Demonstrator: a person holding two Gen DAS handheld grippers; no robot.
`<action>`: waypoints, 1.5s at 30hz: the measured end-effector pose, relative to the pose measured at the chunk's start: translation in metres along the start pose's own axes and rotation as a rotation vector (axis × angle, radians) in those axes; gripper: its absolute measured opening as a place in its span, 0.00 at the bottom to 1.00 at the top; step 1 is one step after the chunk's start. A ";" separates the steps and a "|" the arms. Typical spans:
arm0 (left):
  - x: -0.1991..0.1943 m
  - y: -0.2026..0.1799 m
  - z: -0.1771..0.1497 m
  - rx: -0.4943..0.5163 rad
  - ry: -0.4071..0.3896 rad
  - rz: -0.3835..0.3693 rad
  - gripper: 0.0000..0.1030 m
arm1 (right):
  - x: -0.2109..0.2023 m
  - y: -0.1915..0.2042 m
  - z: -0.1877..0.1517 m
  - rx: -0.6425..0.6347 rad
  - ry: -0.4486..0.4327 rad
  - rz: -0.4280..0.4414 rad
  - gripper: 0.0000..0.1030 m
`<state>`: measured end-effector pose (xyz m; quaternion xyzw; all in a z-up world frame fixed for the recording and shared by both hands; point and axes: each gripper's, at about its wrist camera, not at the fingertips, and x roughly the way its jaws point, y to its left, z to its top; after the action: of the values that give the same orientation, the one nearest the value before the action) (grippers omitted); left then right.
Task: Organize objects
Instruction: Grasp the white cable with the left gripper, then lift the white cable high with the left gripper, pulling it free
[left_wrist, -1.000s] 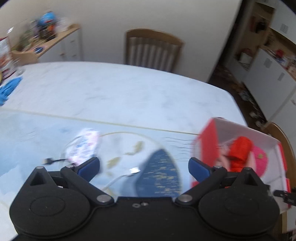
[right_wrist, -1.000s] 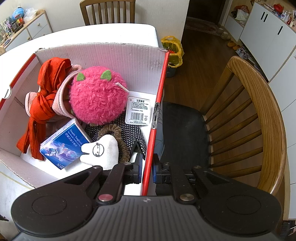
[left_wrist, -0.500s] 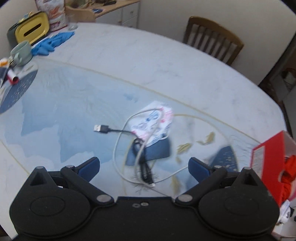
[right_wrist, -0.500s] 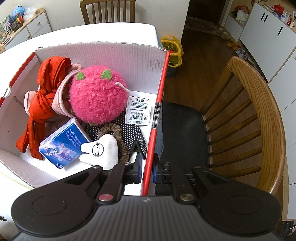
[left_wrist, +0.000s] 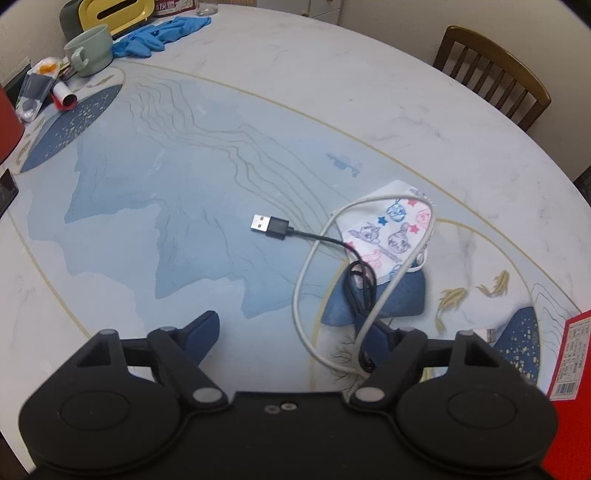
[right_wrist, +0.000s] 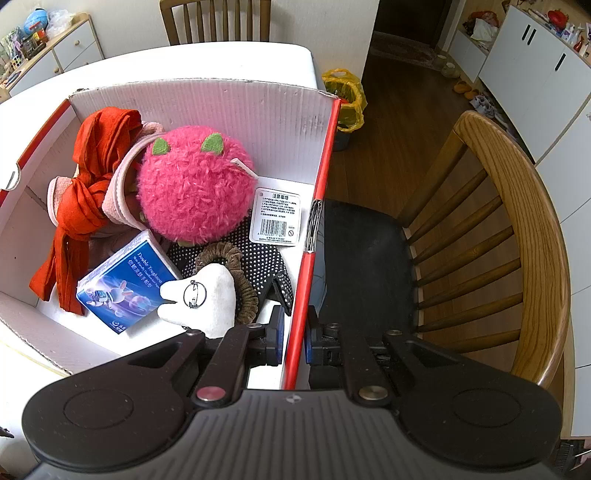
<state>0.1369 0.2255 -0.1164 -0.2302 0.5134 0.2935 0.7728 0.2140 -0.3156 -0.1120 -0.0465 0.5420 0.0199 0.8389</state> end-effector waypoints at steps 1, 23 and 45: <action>0.003 0.000 -0.001 0.003 0.008 0.002 0.72 | 0.000 0.000 -0.001 -0.001 0.001 -0.001 0.10; -0.014 -0.018 -0.014 0.128 -0.040 -0.076 0.01 | 0.001 0.001 0.000 0.005 0.006 0.001 0.10; -0.167 -0.073 0.001 0.310 -0.381 -0.361 0.00 | 0.006 0.002 0.004 0.024 0.006 -0.001 0.10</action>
<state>0.1377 0.1369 0.0428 -0.1379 0.3486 0.1076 0.9208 0.2200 -0.3133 -0.1154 -0.0368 0.5445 0.0127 0.8379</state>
